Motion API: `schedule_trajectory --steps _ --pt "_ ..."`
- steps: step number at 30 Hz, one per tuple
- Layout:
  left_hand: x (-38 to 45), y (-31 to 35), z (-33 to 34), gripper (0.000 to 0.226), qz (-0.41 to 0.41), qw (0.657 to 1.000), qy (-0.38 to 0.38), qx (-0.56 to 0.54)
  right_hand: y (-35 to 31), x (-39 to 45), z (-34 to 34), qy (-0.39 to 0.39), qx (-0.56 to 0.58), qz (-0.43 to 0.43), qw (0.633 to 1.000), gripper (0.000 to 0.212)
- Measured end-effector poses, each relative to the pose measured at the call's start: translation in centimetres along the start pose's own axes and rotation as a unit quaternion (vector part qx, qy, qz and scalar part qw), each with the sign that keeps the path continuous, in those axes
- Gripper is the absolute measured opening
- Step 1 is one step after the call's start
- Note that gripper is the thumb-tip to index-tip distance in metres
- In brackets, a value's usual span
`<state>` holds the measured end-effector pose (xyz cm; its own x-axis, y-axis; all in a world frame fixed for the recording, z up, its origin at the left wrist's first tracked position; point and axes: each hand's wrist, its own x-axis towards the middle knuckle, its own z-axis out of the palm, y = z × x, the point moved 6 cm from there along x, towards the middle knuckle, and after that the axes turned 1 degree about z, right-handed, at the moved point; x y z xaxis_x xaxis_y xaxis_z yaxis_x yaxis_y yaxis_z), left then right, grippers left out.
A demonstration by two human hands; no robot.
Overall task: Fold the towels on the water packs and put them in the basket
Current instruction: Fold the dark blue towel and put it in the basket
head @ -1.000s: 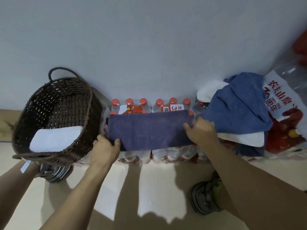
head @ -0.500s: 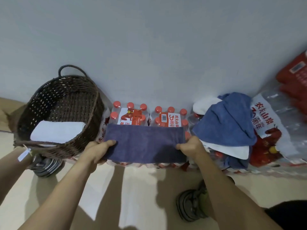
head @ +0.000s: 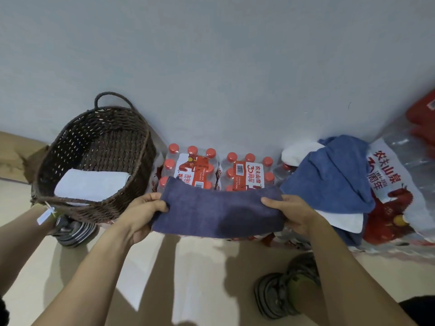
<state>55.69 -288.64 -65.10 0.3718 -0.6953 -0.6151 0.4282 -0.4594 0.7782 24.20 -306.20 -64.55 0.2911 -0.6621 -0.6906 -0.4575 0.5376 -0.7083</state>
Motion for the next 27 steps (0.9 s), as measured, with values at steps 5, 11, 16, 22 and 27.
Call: schedule_trajectory --steps 5,11,16,22,27 --pt "0.9 -0.3 0.1 0.022 -0.012 0.999 0.004 -0.038 -0.8 0.6 0.0 -0.008 0.014 -0.047 0.999 0.031" --pt "2.1 0.4 0.2 0.021 0.105 0.984 0.096 0.107 -1.3 0.6 -0.2 0.085 -0.038 -0.115 0.989 0.024" --pt "1.8 4.1 0.4 0.035 0.269 0.887 0.233 0.294 -0.8 0.8 -1.2 0.189 -0.066 -0.160 0.967 0.023" --pt "1.6 6.0 3.5 0.022 0.320 0.789 0.302 0.429 -0.2 1.1 -1.3 0.293 -0.195 -0.140 0.926 0.024" --pt "-0.2 1.9 9.6 0.041 0.434 0.713 0.161 0.527 -1.4 1.2 -1.1 0.307 -0.303 -0.121 0.894 0.027"
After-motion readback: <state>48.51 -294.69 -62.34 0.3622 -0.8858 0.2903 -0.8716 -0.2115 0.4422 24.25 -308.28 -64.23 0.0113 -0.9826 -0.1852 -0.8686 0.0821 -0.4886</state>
